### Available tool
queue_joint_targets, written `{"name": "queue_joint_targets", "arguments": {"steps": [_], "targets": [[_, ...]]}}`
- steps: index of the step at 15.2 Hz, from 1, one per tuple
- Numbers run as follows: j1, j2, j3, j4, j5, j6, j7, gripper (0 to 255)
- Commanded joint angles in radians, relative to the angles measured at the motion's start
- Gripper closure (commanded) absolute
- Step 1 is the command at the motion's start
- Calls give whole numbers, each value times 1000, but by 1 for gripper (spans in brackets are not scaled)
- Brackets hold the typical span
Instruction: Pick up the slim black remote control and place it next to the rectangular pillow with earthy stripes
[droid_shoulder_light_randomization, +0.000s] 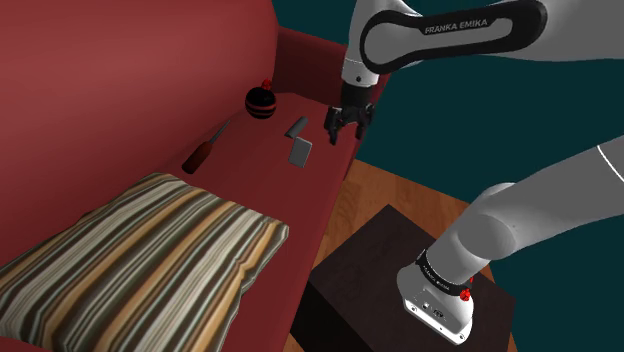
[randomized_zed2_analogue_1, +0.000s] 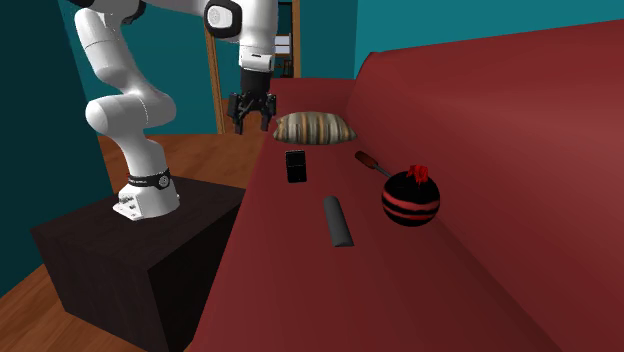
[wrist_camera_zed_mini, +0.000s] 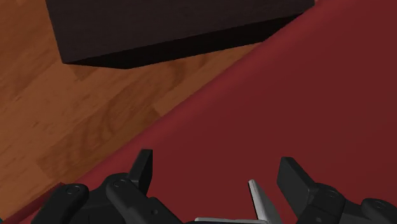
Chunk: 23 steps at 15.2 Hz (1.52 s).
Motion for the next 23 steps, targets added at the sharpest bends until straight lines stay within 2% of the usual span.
{"name": "queue_joint_targets", "arguments": {"steps": [1,6,11,17,23], "targets": [[-16,69,21,24,-12,65,83,0],[-54,244,48,124,-74,179,273,0],[-77,415,47,250,-160,255,463,0],[-79,606,6,430,-258,302,669,0],[-68,781,-60,635,-324,312,837,0]]}}
